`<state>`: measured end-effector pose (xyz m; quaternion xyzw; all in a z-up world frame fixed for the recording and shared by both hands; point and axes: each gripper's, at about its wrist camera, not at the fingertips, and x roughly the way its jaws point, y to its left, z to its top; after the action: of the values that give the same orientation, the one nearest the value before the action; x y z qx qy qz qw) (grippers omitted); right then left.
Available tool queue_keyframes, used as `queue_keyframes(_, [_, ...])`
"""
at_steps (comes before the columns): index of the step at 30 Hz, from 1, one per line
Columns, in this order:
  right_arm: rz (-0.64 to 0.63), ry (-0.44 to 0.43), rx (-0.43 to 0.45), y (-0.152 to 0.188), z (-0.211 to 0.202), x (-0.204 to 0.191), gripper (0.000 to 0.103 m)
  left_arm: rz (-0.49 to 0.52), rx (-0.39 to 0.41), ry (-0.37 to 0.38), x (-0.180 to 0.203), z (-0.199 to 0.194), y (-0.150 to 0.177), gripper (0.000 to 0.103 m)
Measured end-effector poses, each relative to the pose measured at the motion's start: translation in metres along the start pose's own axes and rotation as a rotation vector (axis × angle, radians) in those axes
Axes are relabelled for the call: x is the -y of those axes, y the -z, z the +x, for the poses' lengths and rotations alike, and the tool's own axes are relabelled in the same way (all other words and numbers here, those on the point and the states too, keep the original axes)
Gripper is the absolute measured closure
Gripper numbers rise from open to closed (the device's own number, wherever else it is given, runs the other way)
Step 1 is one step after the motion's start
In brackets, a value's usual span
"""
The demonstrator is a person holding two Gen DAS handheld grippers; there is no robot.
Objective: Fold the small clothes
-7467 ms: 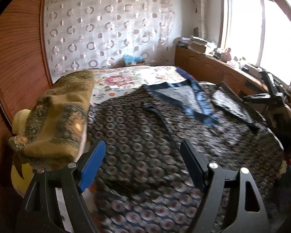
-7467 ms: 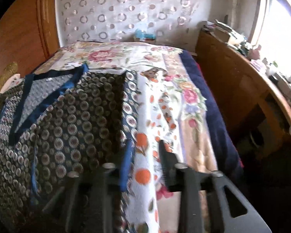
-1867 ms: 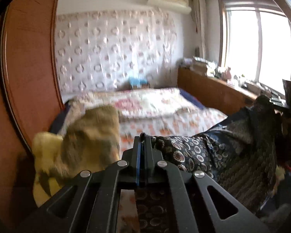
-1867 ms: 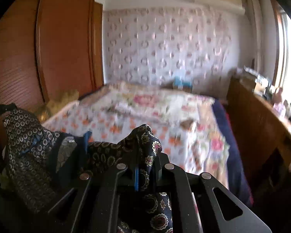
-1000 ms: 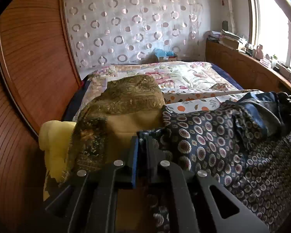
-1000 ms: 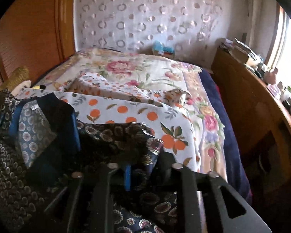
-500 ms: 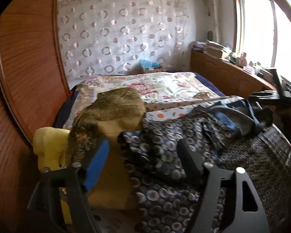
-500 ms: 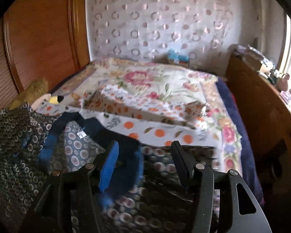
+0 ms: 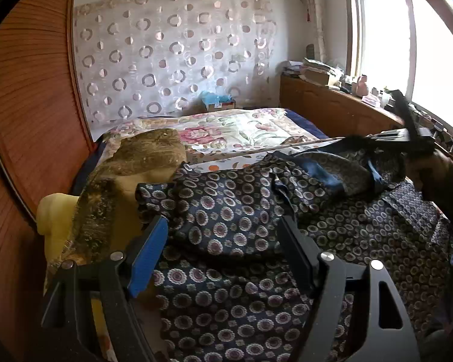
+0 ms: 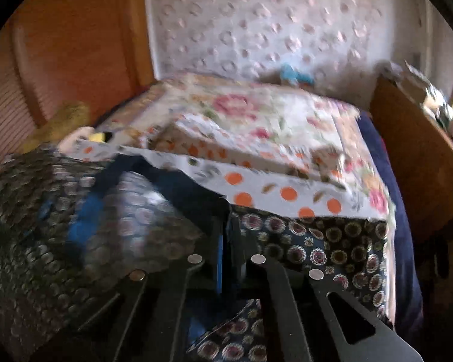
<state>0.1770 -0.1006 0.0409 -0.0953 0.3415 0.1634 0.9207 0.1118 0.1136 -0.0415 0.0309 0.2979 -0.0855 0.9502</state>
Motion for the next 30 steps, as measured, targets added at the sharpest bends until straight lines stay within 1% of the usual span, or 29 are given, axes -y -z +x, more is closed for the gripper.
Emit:
queue_keyframes(2, [-0.041, -0.038, 0.08, 0.009, -0.04, -0.011, 0.101, 0.002, 0.007, 0.003, 0.003, -0.002, 0.002, 0.027])
queue_keyframes(3, [-0.061, -0.048, 0.102, 0.014, -0.05, -0.015, 0.101, 0.004, 0.006, 0.004, 0.004, -0.003, 0.002, 0.027])
queue_keyframes(4, [-0.088, -0.061, 0.125, 0.023, -0.069, -0.021, 0.101, 0.007, 0.006, 0.004, 0.005, -0.004, 0.002, 0.027])
queue_keyframes(7, [-0.144, -0.082, 0.131, 0.054, -0.107, -0.037, 0.101, 0.005, 0.021, 0.004, 0.006, -0.012, 0.002, 0.027])
queue_keyframes(10, [-0.136, -0.102, 0.077, 0.09, -0.125, -0.037, 0.101, -0.007, 0.05, 0.003, 0.007, -0.022, 0.003, 0.027])
queue_keyframes(13, [-0.122, -0.11, 0.037, 0.121, -0.14, -0.04, 0.101, -0.023, 0.052, 0.01, 0.007, -0.026, 0.006, 0.027])
queue_keyframes(14, [-0.118, -0.112, 0.025, 0.126, -0.141, -0.039, 0.101, -0.025, 0.051, 0.009, 0.008, -0.026, 0.007, 0.027])
queue_keyframes(15, [-0.117, -0.108, 0.009, 0.129, -0.138, -0.035, 0.101, -0.027, 0.05, 0.009, 0.009, -0.027, 0.008, 0.027])
queue_keyframes(20, [-0.136, -0.11, -0.035, 0.141, -0.156, -0.044, 0.101, -0.042, 0.052, 0.018, 0.012, -0.034, 0.016, 0.027])
queue_keyframes(21, [-0.128, -0.103, -0.089, 0.139, -0.157, -0.048, 0.101, -0.043, 0.05, 0.019, 0.013, -0.035, 0.017, 0.027])
queue_keyframes(23, [-0.132, -0.072, -0.093, 0.133, -0.162, -0.05, 0.098, -0.035, 0.044, 0.01, 0.017, -0.037, 0.022, 0.027])
queue_keyframes(24, [-0.136, -0.061, -0.091, 0.125, -0.157, -0.05, 0.096, -0.032, 0.044, 0.0, 0.018, -0.037, 0.025, 0.027])
queue_keyframes(26, [-0.135, -0.044, -0.06, 0.109, -0.143, -0.047, 0.093, -0.044, 0.04, -0.003, 0.02, -0.038, 0.032, 0.027])
queue_keyframes(27, [-0.13, -0.046, -0.047, 0.105, -0.144, -0.046, 0.086, -0.054, 0.034, 0.003, 0.021, -0.037, 0.036, 0.027])
queue_keyframes(28, [-0.124, -0.054, -0.037, 0.098, -0.145, -0.046, 0.073, -0.063, 0.03, 0.01, 0.023, -0.037, 0.04, 0.027])
queue_keyframes(29, [-0.121, -0.058, -0.027, 0.092, -0.146, -0.046, 0.064, -0.072, 0.026, 0.017, 0.023, -0.037, 0.044, 0.027])
queue_keyframes(30, [-0.119, -0.061, -0.016, 0.085, -0.145, -0.047, 0.048, -0.076, 0.021, 0.021, 0.024, -0.037, 0.047, 0.027])
